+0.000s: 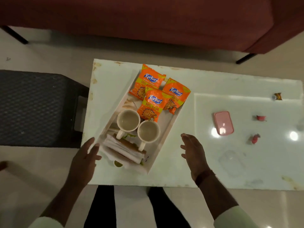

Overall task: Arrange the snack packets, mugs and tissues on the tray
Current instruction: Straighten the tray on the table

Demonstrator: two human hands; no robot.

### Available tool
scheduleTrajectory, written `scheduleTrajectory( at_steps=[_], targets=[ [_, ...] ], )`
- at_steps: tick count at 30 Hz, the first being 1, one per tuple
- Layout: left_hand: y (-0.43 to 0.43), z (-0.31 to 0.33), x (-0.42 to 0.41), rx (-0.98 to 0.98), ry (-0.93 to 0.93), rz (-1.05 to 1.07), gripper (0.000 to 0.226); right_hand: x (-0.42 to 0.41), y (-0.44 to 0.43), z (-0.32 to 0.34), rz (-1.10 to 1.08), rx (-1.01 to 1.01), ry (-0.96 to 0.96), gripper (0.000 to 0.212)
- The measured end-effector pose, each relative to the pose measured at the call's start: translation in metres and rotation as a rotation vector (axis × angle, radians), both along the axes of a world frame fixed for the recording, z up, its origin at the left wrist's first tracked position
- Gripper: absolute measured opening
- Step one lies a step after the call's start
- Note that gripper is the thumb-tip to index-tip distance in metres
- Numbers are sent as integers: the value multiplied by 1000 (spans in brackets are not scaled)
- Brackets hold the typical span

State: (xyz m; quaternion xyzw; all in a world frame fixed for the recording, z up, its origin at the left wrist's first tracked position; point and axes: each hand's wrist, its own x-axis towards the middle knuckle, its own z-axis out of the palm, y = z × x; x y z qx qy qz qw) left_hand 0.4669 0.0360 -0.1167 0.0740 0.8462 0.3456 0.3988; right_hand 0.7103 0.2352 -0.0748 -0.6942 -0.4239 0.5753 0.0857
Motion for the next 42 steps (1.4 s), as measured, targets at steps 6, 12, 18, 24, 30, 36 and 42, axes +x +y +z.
scheduleTrajectory(
  at_steps=[6,12,18,24,30,36,42],
  targets=[
    [-14,-7,44,24,104,287,38,-32,103,-8,412,313,-86,22],
    [-15,-15,98,75,15,477,55,-85,182,-25,929,743,-382,47],
    [-6,-41,124,127,-157,735,45,-136,241,-51,1335,606,-597,52],
    [7,-59,129,177,-228,964,35,-170,260,-61,1201,153,-494,37],
    [12,-66,126,214,-316,1092,28,-176,257,-72,1058,17,-456,46],
    [8,-68,114,239,-367,1077,18,-167,256,-77,949,28,-392,48],
    [-3,-69,89,231,-286,960,22,-138,250,-69,885,26,-318,48]
  ],
)
